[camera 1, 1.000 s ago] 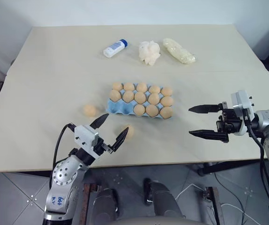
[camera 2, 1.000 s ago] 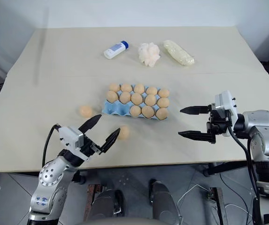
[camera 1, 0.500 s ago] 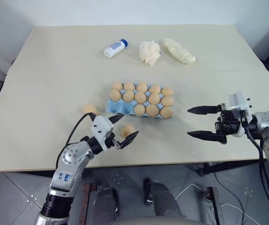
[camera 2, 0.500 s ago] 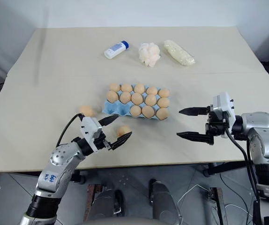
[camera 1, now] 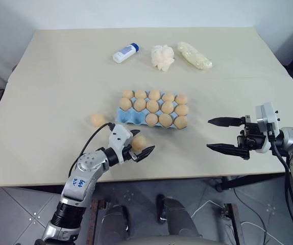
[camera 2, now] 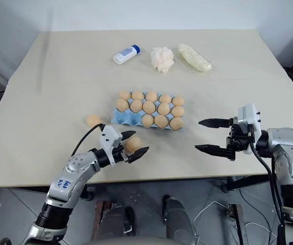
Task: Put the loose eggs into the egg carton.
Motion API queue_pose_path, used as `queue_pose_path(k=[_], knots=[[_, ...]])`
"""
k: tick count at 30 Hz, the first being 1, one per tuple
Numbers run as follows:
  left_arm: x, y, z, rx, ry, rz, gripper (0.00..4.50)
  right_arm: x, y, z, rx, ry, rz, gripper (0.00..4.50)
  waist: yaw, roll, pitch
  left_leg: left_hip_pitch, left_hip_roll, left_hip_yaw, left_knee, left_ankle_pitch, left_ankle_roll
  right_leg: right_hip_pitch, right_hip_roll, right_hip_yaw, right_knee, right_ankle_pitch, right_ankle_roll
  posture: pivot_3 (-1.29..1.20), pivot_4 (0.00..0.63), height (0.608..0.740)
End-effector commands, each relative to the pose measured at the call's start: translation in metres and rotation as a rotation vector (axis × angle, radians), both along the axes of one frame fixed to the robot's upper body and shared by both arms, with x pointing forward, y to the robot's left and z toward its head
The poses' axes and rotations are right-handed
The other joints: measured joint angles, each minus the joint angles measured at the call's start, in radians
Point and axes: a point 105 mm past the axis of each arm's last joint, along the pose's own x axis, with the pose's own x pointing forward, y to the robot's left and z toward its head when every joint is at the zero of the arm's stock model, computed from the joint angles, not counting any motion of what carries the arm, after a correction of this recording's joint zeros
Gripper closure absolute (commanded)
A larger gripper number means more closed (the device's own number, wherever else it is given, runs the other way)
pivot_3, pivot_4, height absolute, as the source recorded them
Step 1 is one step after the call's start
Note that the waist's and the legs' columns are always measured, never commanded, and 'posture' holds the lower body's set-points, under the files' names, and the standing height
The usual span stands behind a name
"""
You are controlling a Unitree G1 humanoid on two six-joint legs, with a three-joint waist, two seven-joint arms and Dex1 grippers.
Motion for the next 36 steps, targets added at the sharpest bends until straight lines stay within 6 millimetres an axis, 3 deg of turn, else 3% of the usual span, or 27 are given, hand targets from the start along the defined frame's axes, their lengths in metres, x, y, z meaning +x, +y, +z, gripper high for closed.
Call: queue_pose_path(k=[1,7,9,13,19,21,25,28,36], knots=[[0.000,-0.005,0.003,-0.017,-0.009,-0.018,0.55,-0.001,-0.003,0.013,0.007,-0.068,-0.014,0.00,0.001,0.000,0.000,0.000,0.000,0.000,0.000,0.000,0.000,0.000,0.000,0.000,0.000,0.000,0.000,0.00,0.150,0.740],[-0.001,-0.004,-0.003,0.005,0.035,-0.010,2.39,0.001,-0.005,0.014,0.003,-0.080,-0.030,0.00,0.001,0.000,0.000,0.000,0.000,0.000,0.000,0.000,0.000,0.000,0.000,0.000,0.000,0.000,0.000,0.00,0.150,0.740],[0.001,-0.002,-0.004,0.012,0.038,0.000,2.70,0.002,-0.006,0.014,0.000,-0.084,-0.035,0.00,0.001,0.000,0.000,0.000,0.000,-0.001,0.000,0.000,0.000,0.000,0.000,0.000,0.000,0.000,0.000,0.00,0.150,0.740],[0.003,-0.003,0.002,0.004,0.001,-0.005,2.77,0.003,-0.007,0.015,-0.004,-0.091,-0.040,0.00,0.001,0.000,0.000,0.000,0.000,-0.001,0.001,0.000,0.000,0.001,0.000,0.000,0.000,0.000,0.000,0.00,0.150,0.740],[0.017,-0.007,0.059,-0.132,-0.231,0.015,2.77,0.004,-0.008,0.018,0.002,-0.108,-0.045,0.00,0.003,0.000,0.000,-0.001,0.000,-0.001,0.001,0.000,0.000,0.001,0.000,0.000,0.000,0.000,0.000,0.00,0.150,0.740],[0.023,-0.006,0.069,-0.156,-0.268,0.040,2.77,0.005,-0.007,0.019,0.012,-0.116,-0.044,0.00,0.003,0.000,0.000,-0.001,-0.001,-0.001,0.002,0.000,0.001,0.001,0.000,0.000,0.000,0.001,0.001,0.00,0.150,0.740],[0.041,-0.001,0.073,-0.136,-0.317,0.123,2.77,0.006,-0.007,0.019,0.020,-0.125,-0.048,0.00,0.002,0.000,0.000,-0.001,-0.001,-0.001,0.002,0.000,0.001,0.001,0.000,0.000,0.000,0.001,0.001,0.00,0.150,0.740],[0.056,0.006,0.062,-0.096,-0.286,0.209,2.77,0.007,-0.008,0.018,0.021,-0.131,-0.057,0.00,0.002,0.000,0.000,-0.001,-0.001,-0.001,0.002,0.001,0.001,0.001,0.000,0.000,0.001,0.001,0.001,0.00,0.150,0.740],[0.064,-0.003,0.057,-0.116,-0.286,0.198,2.77,0.006,-0.007,0.016,0.022,-0.131,-0.065,0.00,0.003,0.000,0.000,-0.002,-0.001,-0.002,0.004,0.000,0.001,0.001,0.000,0.000,0.001,0.001,0.002,0.00,0.150,0.740]])
